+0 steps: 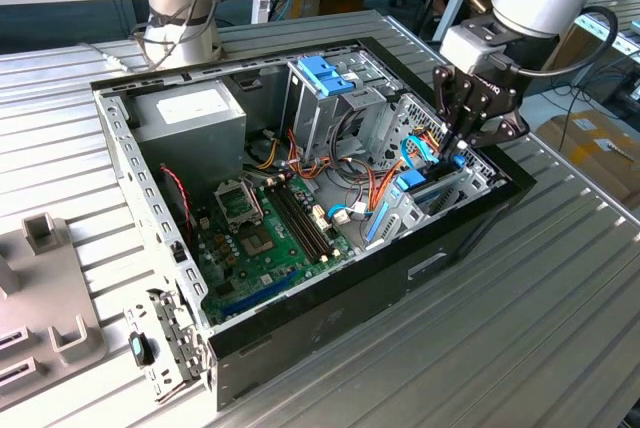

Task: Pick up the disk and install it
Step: 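Insert the second disk wire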

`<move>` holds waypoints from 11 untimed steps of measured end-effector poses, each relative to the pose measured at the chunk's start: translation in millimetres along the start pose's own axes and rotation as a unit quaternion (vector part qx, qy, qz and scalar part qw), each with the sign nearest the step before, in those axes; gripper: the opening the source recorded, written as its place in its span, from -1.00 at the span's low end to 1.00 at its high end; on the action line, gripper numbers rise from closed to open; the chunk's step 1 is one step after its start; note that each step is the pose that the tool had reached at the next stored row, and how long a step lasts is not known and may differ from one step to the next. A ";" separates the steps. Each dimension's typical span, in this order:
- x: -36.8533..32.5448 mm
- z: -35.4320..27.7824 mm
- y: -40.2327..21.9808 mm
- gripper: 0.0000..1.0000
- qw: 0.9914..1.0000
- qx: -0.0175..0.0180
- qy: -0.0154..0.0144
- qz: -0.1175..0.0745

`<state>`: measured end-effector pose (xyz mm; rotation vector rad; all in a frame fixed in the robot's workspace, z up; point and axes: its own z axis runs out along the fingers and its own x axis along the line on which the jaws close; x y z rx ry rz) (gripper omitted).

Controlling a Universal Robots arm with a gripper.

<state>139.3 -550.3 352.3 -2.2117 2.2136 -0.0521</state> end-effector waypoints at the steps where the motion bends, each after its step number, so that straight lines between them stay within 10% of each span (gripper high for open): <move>1: 0.0 0.4 0.2 -0.67 1.000 0.000 0.000 0.000; 11: 0.0 3.0 1.2 -0.67 1.000 0.000 0.000 0.000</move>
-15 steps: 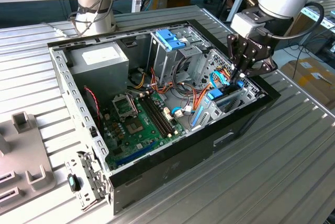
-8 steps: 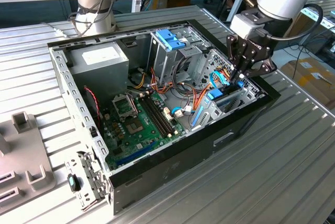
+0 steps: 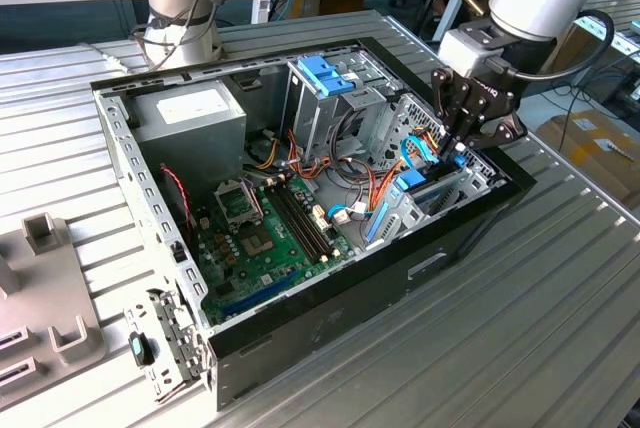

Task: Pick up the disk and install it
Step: 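Insert the second disk wire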

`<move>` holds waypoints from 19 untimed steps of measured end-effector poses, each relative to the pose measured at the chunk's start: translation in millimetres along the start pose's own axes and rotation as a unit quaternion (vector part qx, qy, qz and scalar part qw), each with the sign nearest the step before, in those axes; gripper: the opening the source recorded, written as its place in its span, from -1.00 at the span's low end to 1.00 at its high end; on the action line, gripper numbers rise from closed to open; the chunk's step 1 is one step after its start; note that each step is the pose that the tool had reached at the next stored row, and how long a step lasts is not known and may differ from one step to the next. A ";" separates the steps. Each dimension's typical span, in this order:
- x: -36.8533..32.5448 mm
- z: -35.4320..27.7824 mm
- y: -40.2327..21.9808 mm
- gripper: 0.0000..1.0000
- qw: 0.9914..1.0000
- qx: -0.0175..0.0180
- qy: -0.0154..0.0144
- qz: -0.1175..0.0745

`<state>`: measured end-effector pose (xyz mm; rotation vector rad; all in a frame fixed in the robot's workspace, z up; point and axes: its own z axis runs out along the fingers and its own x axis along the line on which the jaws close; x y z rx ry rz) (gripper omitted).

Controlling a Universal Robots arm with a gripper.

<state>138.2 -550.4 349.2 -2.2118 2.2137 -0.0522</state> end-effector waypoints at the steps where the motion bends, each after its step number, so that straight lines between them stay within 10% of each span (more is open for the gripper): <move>1: 0.0 0.5 0.0 -0.67 1.000 0.000 0.000 0.000; 19: -0.1 8.0 0.4 -0.67 1.000 0.000 0.000 0.000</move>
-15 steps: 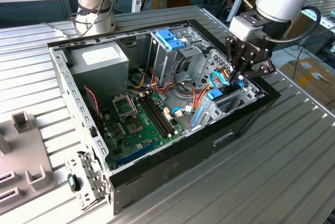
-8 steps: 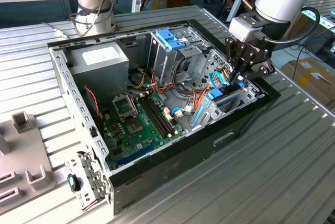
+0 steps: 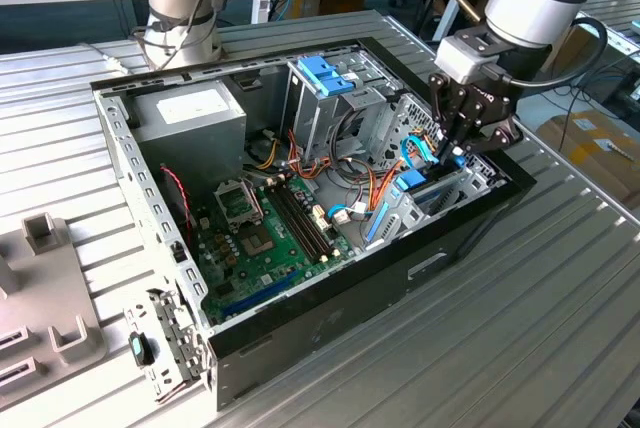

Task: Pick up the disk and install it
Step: 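Insert the second disk wire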

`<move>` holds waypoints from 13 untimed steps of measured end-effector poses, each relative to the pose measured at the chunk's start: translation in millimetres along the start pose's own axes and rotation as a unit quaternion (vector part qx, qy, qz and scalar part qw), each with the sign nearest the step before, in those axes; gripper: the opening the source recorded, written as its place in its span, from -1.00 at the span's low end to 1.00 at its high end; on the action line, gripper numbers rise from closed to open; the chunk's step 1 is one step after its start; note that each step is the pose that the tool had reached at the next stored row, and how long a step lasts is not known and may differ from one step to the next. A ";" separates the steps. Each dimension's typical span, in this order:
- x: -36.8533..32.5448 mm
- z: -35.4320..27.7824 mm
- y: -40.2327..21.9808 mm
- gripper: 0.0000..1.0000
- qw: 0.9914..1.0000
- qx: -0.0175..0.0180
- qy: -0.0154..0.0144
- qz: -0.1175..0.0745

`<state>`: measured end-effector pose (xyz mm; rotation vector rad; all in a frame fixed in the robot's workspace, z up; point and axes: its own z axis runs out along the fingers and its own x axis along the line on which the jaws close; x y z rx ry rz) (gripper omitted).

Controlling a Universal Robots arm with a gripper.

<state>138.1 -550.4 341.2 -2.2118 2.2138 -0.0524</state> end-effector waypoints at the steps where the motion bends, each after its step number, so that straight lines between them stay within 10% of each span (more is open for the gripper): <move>1: 0.0 0.5 0.0 -0.67 1.000 0.000 0.000 0.000; 13: -0.2 6.2 0.1 -0.55 1.000 0.000 -0.001 0.000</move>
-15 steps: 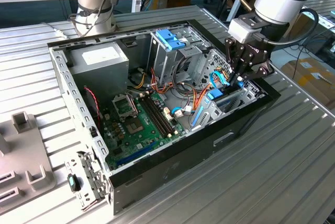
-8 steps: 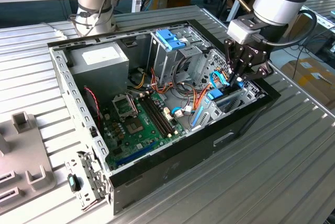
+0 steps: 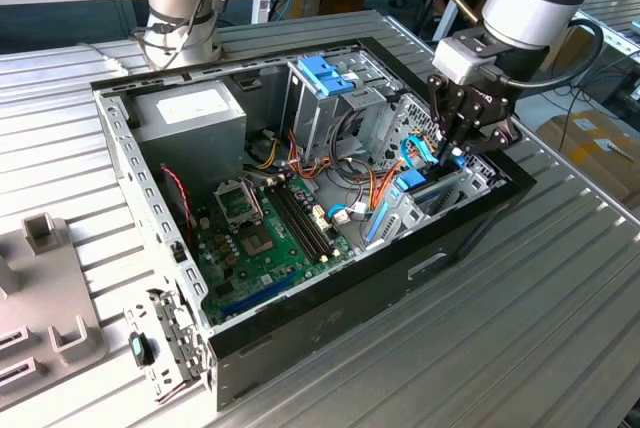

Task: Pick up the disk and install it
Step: 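Insert the second disk wire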

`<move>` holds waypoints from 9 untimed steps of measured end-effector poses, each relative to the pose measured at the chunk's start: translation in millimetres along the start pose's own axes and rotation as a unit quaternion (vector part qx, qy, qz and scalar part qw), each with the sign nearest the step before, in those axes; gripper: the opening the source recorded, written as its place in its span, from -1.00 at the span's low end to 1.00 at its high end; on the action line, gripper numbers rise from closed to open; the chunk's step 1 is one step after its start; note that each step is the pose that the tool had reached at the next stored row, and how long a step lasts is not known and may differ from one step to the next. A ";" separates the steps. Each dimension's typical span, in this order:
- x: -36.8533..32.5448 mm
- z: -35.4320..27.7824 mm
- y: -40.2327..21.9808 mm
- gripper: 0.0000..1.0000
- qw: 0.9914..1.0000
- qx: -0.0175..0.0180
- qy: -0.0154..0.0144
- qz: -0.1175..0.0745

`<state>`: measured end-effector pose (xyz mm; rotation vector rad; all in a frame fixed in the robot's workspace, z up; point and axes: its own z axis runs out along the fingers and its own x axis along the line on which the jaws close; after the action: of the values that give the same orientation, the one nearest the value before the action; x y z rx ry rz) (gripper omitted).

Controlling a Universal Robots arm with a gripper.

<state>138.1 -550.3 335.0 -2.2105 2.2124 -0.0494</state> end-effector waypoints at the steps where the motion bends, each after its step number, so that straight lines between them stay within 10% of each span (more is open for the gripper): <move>1: 0.1 -1.2 0.0 -0.41 1.000 0.000 0.001 0.000; 6: 0.1 -8.3 -0.2 -0.28 1.000 0.000 0.001 0.000; 9: 0.3 -27.3 -0.8 -0.28 1.000 0.000 0.001 0.000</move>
<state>138.1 -550.3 362.3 -2.2117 2.2137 -0.0521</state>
